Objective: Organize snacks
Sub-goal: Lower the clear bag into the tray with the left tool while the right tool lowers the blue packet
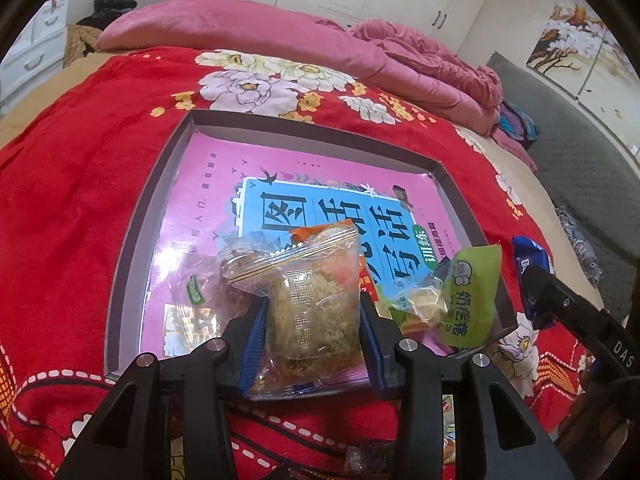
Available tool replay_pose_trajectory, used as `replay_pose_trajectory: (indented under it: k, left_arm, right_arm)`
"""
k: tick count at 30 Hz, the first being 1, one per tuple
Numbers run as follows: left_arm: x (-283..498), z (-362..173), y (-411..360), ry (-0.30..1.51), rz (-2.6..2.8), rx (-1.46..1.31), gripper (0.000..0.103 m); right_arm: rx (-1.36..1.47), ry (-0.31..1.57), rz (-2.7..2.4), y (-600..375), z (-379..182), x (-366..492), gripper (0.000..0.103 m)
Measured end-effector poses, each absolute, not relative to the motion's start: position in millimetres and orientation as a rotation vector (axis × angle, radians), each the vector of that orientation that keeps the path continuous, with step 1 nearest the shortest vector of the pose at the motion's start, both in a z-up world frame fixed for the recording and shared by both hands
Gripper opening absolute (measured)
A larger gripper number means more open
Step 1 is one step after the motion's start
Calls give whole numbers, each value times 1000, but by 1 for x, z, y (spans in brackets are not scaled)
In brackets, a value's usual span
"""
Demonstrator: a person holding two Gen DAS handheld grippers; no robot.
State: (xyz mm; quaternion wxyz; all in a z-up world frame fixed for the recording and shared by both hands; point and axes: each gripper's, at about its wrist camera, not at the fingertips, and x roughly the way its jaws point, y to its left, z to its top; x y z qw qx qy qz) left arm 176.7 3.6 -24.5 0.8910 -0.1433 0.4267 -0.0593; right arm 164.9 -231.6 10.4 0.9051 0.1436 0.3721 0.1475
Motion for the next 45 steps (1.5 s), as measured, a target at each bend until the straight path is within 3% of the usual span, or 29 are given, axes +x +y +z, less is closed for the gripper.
replay_pose_trajectory:
  k: [45]
  left_arm:
    - [181, -30, 2, 908, -110, -299, 44]
  right_arm:
    - [315, 852, 272, -216, -13, 189, 51]
